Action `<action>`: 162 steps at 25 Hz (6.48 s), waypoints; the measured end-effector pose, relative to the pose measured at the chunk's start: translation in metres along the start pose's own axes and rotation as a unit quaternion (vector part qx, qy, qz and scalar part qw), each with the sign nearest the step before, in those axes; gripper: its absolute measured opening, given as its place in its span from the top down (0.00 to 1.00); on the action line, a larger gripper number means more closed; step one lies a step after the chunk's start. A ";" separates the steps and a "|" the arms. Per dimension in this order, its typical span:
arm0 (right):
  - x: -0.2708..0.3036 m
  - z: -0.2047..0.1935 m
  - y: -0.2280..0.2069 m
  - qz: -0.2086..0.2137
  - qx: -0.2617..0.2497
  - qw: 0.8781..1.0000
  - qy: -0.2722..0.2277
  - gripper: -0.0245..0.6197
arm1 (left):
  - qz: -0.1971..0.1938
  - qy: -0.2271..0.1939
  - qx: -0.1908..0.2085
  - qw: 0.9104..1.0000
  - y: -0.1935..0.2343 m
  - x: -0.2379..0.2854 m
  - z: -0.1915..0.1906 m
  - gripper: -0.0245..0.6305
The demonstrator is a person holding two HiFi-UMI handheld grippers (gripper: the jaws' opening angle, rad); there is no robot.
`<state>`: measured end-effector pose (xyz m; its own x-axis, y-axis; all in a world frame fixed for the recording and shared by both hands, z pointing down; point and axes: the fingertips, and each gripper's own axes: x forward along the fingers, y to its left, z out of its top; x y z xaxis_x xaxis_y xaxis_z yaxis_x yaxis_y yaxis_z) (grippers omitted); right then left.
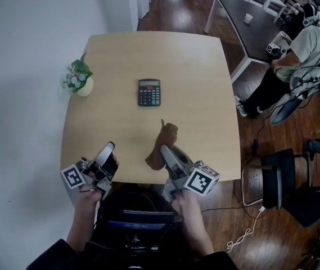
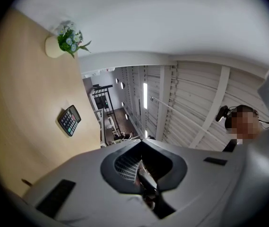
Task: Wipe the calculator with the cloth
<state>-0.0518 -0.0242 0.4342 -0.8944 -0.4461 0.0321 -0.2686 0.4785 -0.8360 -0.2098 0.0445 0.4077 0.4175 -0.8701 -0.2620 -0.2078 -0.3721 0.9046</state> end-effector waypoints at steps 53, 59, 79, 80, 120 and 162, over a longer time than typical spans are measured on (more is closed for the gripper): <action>0.273 0.067 -0.265 -0.224 -0.326 0.885 0.243 0.84 | 0.188 0.044 -0.139 0.971 0.350 0.135 0.012 0.96; 0.350 -0.008 -0.218 -0.116 -0.333 0.882 0.311 0.84 | 0.180 0.024 -0.138 0.974 0.346 0.137 0.015 0.96; 0.284 0.061 -0.260 -0.194 -0.289 0.906 0.239 0.84 | 0.171 0.018 -0.140 0.975 0.345 0.137 0.016 0.96; 0.298 0.045 -0.249 -0.167 -0.298 0.904 0.256 0.84 | 0.169 0.017 -0.139 0.976 0.344 0.138 0.016 0.96; 0.205 -0.093 -0.222 0.013 -0.527 0.683 0.506 0.84 | 0.143 -0.013 -0.128 0.981 0.259 0.013 0.005 0.96; 0.257 0.015 -0.282 -0.083 -0.608 0.701 0.362 0.84 | 0.158 0.084 -0.073 0.981 0.237 0.043 -0.003 0.96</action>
<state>-0.2003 -0.2851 0.6695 -0.6433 -0.2809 0.7122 -0.1020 0.9534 0.2840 -0.2384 -0.0799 0.6115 0.4943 -0.8649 0.0874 -0.2267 -0.0312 0.9735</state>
